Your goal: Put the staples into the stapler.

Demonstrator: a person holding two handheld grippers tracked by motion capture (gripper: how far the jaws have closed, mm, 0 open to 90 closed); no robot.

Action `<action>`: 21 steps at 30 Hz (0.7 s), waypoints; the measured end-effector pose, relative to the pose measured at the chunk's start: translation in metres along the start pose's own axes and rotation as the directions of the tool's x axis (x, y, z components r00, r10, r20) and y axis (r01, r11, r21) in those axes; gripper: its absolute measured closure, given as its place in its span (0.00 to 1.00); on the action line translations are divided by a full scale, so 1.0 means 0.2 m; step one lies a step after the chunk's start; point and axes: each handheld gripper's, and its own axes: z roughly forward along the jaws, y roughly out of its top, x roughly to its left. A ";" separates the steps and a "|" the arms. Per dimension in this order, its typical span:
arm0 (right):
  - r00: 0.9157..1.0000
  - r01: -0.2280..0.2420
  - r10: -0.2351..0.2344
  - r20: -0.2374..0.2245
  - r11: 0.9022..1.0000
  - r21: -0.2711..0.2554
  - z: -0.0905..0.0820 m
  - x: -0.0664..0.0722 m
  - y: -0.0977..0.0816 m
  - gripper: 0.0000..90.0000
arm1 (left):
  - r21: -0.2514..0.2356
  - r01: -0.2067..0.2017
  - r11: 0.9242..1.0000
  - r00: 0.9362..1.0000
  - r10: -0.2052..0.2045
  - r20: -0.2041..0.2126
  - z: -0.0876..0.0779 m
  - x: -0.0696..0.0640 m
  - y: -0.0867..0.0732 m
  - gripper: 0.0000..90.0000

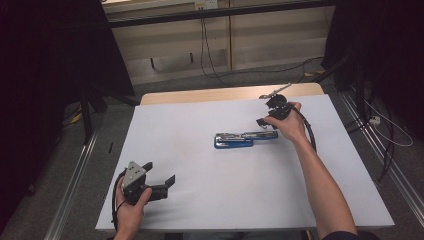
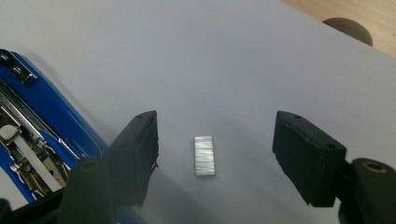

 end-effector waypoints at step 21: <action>0.997 0.072 -0.070 -0.017 0.988 0.134 0.07 0.00 0.00 0.77 | -0.006 -0.001 1.000 1.000 0.001 0.009 0.00 0.00 0.00 0.05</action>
